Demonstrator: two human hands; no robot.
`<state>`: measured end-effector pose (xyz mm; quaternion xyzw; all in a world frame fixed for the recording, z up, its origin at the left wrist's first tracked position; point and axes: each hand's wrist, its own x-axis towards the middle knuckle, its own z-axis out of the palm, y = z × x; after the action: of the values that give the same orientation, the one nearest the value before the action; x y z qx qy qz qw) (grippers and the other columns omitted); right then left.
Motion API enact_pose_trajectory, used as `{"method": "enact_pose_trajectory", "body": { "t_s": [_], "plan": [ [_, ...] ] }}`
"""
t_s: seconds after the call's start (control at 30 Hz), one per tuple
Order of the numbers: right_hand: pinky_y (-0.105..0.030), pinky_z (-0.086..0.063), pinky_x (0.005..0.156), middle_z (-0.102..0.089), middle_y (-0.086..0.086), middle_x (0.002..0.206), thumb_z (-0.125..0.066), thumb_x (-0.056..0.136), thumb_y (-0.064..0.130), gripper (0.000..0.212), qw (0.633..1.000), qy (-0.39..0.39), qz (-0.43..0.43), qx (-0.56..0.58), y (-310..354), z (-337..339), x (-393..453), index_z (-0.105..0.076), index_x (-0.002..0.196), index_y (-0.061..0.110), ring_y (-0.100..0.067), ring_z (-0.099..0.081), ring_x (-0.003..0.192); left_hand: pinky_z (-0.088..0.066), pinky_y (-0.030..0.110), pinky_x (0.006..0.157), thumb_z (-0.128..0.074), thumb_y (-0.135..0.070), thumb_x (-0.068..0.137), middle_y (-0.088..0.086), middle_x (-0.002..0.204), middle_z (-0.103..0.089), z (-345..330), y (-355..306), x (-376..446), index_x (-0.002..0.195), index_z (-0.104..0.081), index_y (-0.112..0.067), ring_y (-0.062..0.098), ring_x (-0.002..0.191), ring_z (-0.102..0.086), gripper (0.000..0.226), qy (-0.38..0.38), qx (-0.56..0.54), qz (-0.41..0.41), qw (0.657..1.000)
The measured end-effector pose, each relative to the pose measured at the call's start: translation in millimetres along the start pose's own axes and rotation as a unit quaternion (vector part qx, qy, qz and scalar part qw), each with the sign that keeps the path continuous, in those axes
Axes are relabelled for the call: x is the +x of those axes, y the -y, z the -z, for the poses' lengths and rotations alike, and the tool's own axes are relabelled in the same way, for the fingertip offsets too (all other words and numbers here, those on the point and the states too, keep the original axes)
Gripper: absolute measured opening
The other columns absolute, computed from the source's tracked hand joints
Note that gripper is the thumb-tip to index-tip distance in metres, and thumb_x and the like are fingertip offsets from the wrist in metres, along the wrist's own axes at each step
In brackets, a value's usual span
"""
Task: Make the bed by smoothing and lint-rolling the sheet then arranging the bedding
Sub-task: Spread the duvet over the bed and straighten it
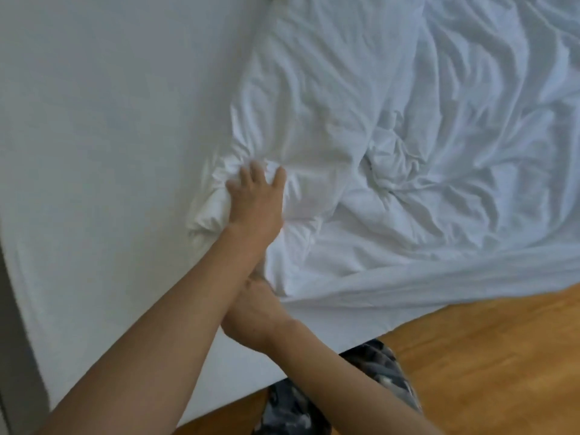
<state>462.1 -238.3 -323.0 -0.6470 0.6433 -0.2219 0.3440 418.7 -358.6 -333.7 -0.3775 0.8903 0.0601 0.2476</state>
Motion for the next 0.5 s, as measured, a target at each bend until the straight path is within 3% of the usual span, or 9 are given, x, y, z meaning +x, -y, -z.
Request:
{"method": "enact_pose_trajectory", "body": {
  "t_s": [0.03, 0.1, 0.13, 0.2, 0.27, 0.33, 0.43, 0.5],
  "plan": [
    [-0.026, -0.03, 0.048, -0.058, -0.01, 0.07, -0.068, 0.066, -0.01, 0.032, 0.998, -0.064, 0.013, -0.016, -10, 8, -11, -0.047, 0.074, 0.013, -0.025, -0.054, 0.06, -0.041, 0.051, 0.096, -0.058, -0.025, 0.089, 0.026, 0.137, -0.037, -2, 1, 3, 0.143, -0.031, -0.019, 0.041, 0.124, -0.04, 0.061, -0.025, 0.003, 0.016, 1.0],
    [-0.031, -0.041, 0.048, -0.062, -0.009, 0.082, -0.066, 0.075, -0.003, 0.031, 0.982, -0.173, -0.018, -0.071, -43, 22, -35, -0.06, 0.103, 0.011, -0.025, -0.055, 0.067, -0.047, 0.044, 0.085, -0.049, -0.011, 0.09, 0.021, 0.121, -0.052, -1, 4, 8, 0.131, -0.041, -0.014, 0.037, 0.11, -0.052, 0.041, -0.061, -0.015, 0.02, 0.998],
    [-0.034, -0.048, 0.055, -0.064, -0.009, 0.09, -0.064, 0.081, 0.003, 0.032, 0.965, -0.235, -0.059, -0.102, -64, 33, -44, -0.063, 0.112, 0.01, -0.026, -0.056, 0.075, -0.048, 0.044, 0.082, -0.047, -0.008, 0.091, 0.02, 0.117, -0.056, 0, 5, 12, 0.126, -0.044, -0.011, 0.037, 0.107, -0.056, 0.035, -0.072, -0.025, 0.011, 0.997],
    [-0.035, -0.052, 0.072, -0.064, -0.011, 0.107, -0.06, 0.09, 0.024, 0.036, 0.929, -0.289, -0.202, -0.116, -100, 61, -47, -0.061, 0.123, 0.008, -0.025, -0.056, 0.094, -0.047, 0.045, 0.079, -0.045, -0.005, 0.091, 0.021, 0.11, -0.06, 2, 12, 19, 0.12, -0.048, -0.006, 0.041, 0.101, -0.059, 0.03, -0.083, -0.058, 0.004, 0.995],
    [-0.035, -0.048, 0.086, -0.058, -0.01, 0.122, -0.058, 0.091, 0.046, 0.06, 0.903, -0.275, -0.33, -0.017, -117, 91, -28, -0.047, 0.137, 0.009, -0.024, -0.054, 0.109, -0.045, 0.045, 0.076, -0.046, -0.003, 0.087, 0.023, 0.103, -0.064, 5, 18, 22, 0.118, -0.051, -0.005, 0.044, 0.096, -0.061, 0.032, -0.108, -0.118, 0.023, 0.987],
    [-0.03, -0.044, 0.087, -0.058, -0.001, 0.121, -0.06, 0.086, 0.055, 0.07, 0.87, -0.279, -0.39, 0.113, -124, 112, 3, -0.043, 0.139, 0.013, -0.018, -0.056, 0.112, -0.04, 0.041, 0.07, -0.047, -0.001, 0.083, 0.023, 0.098, -0.066, 6, 21, 16, 0.117, -0.055, -0.006, 0.044, 0.091, -0.062, 0.035, -0.143, -0.18, 0.05, 0.972],
    [-0.019, -0.041, 0.085, -0.058, 0.012, 0.116, -0.066, 0.084, 0.049, 0.061, 0.83, -0.315, -0.377, 0.262, -116, 136, 49, -0.046, 0.134, 0.019, -0.008, -0.057, 0.11, -0.027, 0.034, 0.063, -0.049, -0.001, 0.08, 0.018, 0.089, -0.066, 3, 24, -8, 0.105, -0.057, -0.009, 0.042, 0.084, -0.06, 0.027, -0.179, -0.254, 0.062, 0.948],
    [-0.027, -0.049, 0.093, -0.06, 0.007, 0.123, -0.074, 0.079, 0.035, 0.066, 0.811, -0.334, -0.324, 0.354, -102, 140, 70, -0.045, 0.135, 0.014, -0.008, -0.059, 0.11, -0.024, 0.032, 0.063, -0.049, -0.002, 0.081, 0.017, 0.088, -0.065, 1, 32, -23, 0.103, -0.056, -0.009, 0.041, 0.083, -0.058, 0.023, -0.175, -0.284, 0.074, 0.94]
  ]
}}
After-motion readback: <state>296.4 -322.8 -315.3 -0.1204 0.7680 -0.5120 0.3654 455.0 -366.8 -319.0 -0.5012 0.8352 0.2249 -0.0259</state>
